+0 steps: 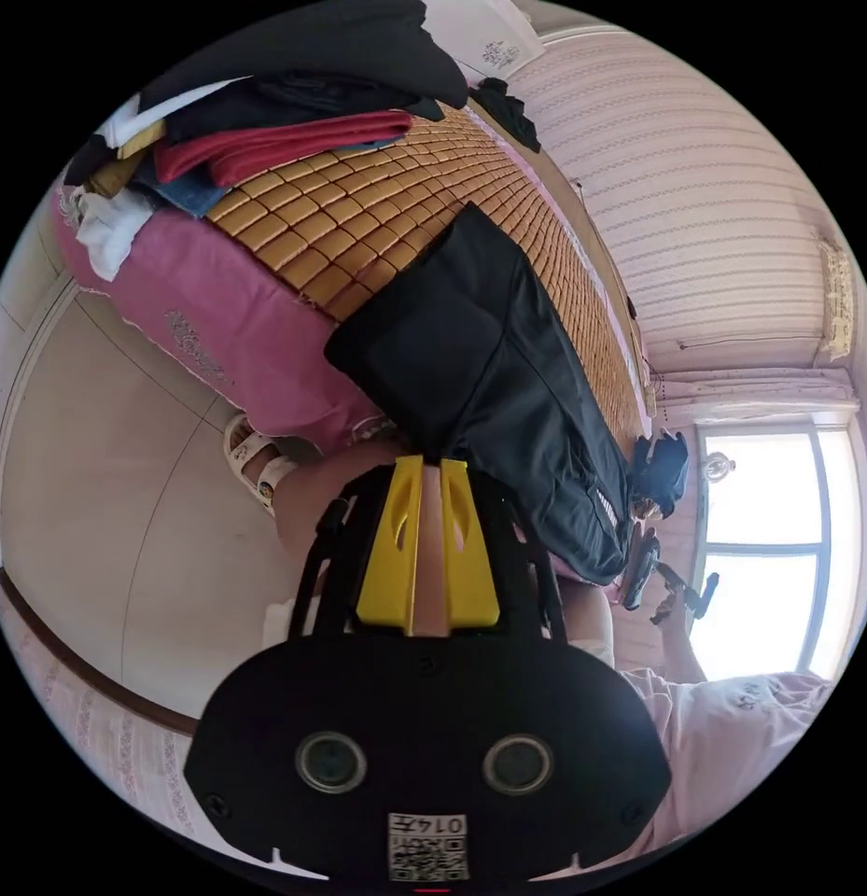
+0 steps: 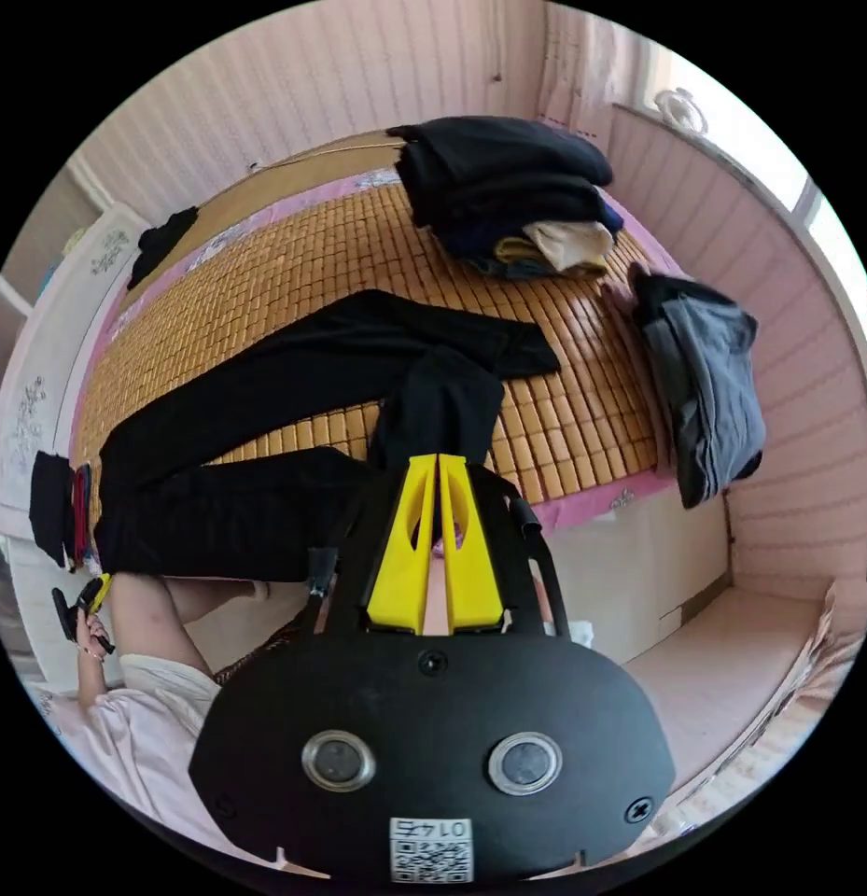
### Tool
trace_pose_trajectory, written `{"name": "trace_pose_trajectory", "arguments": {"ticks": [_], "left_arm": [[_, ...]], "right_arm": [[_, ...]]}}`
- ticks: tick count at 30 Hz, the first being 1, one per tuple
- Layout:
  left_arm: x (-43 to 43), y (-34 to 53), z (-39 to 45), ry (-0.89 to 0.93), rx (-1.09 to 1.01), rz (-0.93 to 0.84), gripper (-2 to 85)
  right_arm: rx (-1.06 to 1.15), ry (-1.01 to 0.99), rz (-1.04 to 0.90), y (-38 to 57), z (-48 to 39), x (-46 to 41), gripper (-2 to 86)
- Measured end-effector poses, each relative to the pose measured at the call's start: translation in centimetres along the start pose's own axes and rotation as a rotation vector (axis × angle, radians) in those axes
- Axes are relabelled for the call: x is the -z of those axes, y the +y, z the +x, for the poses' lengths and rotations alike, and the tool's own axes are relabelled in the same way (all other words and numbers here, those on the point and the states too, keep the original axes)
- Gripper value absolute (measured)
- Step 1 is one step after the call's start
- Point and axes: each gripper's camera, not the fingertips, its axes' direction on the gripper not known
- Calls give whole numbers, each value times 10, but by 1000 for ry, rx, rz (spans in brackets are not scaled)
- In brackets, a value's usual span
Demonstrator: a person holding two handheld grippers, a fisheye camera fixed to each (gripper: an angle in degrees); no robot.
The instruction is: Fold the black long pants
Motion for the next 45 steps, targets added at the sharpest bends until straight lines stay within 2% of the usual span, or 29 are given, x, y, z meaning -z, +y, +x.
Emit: {"name": "trace_pose_trajectory", "arguments": {"ticks": [4, 6, 8, 11, 15, 17, 18, 20, 23, 26, 30, 35, 36, 38, 42, 45], "left_arm": [[28, 13, -25, 47, 44, 110, 46], [38, 15, -41, 105, 83, 195, 67], [34, 11, -52, 141, 103, 212, 87], [11, -3, -63, 233, 100, 140, 103], [-11, -18, -66, 255, 82, 73, 75], [-13, -19, -65, 236, 54, 67, 38], [-13, -18, -62, 234, 15, 72, 4], [-10, -15, -57, 207, -27, 98, -4], [3, -10, -44, 115, -80, 172, -8], [27, -11, -29, 25, -103, 285, -10], [26, -23, -39, -168, -27, 339, -10], [6, -14, -49, -99, 22, 326, -10], [0, -11, -49, -107, 21, 323, -10], [-9, -9, -49, -113, 31, 316, -10], [-26, -8, -42, -87, 25, 322, -9], [-36, -11, -31, -75, 11, 365, -8]], "right_arm": [[400, -62, 37, -53, -150, -16, 59], [651, -177, 44, -77, -267, -35, 81], [812, -258, 46, -87, -357, -51, 87], [1015, -339, 41, -92, -494, -77, 110], [1219, -240, 65, -80, -639, -109, 134], [1265, -183, 77, -75, -678, -126, 128], [1284, -121, 47, -74, -698, -142, 95], [1297, -14, -11, -75, -718, -167, 41], [1333, -98, 5, -79, -730, -164, -1], [1257, -167, 117, -95, -750, -139, -7], [1167, -258, 40, -119, -789, -130, -2], [1227, -137, -130, -98, -792, -181, 81], [1252, -139, -177, -93, -790, -195, 77], [1194, -215, -99, -101, -780, -190, 52], [1231, -245, -158, -117, -786, -192, 1], [1248, -282, -65, -128, -799, -168, 1]]}}
